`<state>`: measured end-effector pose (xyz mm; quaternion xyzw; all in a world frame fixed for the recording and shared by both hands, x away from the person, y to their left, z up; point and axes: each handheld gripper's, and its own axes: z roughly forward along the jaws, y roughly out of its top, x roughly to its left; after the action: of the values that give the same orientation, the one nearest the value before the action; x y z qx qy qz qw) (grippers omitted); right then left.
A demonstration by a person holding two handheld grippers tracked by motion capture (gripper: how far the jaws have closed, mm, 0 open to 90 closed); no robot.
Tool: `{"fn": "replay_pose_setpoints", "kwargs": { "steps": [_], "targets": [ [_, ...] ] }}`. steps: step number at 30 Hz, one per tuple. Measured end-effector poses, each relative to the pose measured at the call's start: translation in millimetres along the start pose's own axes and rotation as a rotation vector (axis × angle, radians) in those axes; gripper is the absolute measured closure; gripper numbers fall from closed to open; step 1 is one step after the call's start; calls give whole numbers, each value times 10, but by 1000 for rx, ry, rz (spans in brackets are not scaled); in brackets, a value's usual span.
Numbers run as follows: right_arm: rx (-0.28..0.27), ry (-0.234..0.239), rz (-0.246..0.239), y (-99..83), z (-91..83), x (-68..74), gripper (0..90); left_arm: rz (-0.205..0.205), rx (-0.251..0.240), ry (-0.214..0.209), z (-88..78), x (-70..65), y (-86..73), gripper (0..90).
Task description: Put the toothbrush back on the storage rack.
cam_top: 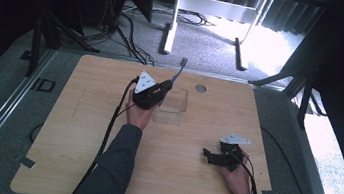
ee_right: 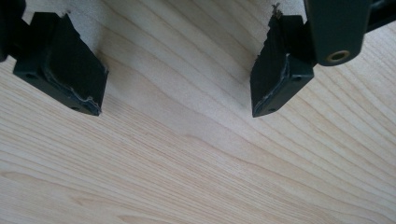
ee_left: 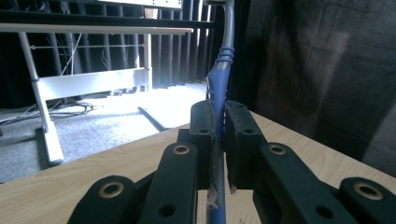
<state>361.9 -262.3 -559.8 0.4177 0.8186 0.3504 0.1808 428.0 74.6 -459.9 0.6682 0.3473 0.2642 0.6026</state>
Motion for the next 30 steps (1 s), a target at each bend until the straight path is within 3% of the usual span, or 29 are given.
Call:
{"fn": "replay_pose_setpoints", "kwargs": {
  "steps": [9, 30],
  "targets": [
    [0, 0, 0, 0, 0, 0, 186, 11, 22, 21, 56, 26, -36, 825],
    [0, 0, -1, 0, 0, 0, 186, 12, 76, 24, 129, 59, -140, 825]
  ]
}}
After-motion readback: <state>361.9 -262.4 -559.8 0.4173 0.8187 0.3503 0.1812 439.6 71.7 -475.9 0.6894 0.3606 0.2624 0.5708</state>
